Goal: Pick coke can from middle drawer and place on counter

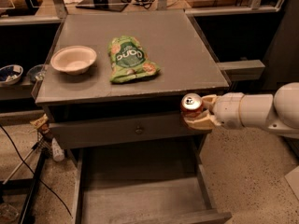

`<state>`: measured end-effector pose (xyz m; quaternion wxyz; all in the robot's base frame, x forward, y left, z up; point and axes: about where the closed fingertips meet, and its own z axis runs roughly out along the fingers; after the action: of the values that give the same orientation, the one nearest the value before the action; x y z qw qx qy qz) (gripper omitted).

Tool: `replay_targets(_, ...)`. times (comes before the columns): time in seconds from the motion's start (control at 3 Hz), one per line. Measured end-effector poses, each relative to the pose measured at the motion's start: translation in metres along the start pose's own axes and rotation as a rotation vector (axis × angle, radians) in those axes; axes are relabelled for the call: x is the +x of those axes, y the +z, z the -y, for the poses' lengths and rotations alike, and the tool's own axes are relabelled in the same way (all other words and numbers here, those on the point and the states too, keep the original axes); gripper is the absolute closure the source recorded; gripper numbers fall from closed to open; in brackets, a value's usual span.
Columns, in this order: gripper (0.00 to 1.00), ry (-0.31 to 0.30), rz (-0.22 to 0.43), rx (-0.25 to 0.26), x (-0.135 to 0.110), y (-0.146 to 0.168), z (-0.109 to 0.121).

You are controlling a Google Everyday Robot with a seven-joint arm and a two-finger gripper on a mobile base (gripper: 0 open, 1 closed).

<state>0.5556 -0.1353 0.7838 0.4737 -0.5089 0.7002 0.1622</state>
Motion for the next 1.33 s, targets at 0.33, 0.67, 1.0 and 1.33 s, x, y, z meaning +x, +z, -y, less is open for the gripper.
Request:
replay_targets(0.33, 1.0, -0.043, 0.016, 0.025, -0.028, -0.022, 0.015)
replay_targets(0.67, 1.0, -0.043, 0.03, 0.019, -0.033, -0.027, 0.022)
replay_targets(1.0, 1.0, -0.045, 0.052, 0.013, -0.048, -0.038, 0.036)
replay_targets(1.33, 1.0, -0.026, 0.091, -0.027, -0.06, -0.045, 0.045)
